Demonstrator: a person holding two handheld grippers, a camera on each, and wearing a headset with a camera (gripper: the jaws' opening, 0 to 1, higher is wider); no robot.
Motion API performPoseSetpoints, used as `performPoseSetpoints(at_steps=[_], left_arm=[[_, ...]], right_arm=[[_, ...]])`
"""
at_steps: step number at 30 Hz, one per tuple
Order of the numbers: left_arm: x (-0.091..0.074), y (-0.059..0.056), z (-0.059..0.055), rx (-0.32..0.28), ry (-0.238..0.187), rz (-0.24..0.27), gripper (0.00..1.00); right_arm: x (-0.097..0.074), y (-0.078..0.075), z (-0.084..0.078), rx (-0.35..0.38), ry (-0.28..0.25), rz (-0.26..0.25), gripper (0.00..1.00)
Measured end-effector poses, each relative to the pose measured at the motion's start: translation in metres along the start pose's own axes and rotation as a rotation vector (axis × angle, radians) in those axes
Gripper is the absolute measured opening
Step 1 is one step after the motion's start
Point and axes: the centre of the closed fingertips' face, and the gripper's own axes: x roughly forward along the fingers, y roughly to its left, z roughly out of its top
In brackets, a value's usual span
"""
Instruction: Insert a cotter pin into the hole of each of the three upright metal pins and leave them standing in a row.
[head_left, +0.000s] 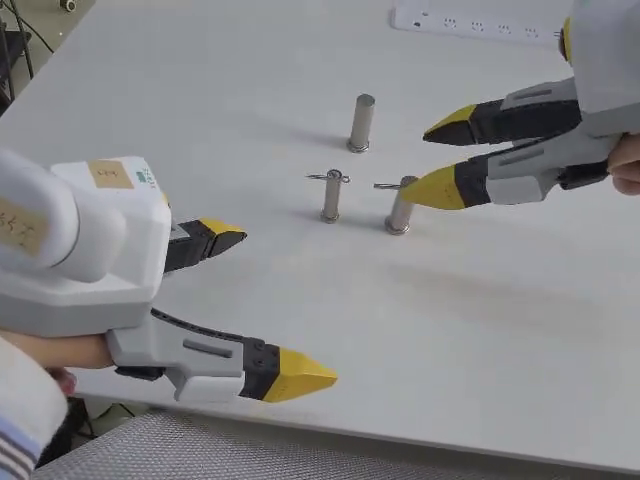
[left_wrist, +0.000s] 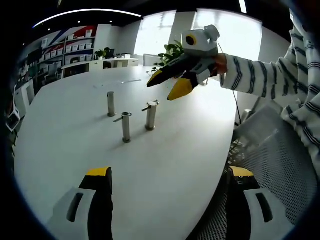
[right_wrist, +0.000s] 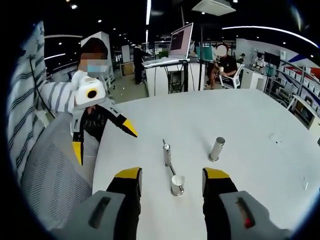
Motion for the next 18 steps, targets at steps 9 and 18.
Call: performPoseSetpoints(at_steps=[9, 18], left_arm=[[0.0, -0.004, 0.018, -0.014, -0.049, -0.009, 0.95], [-0.003, -0.002, 0.04, 0.009, -0.083, 0.003, 0.95]], right_arm=[[-0.023, 0.009, -0.014, 0.064, -0.006, -0.088, 0.66], [-0.04, 0.02, -0.027, 0.182, -0.038, -0.132, 0.82]])
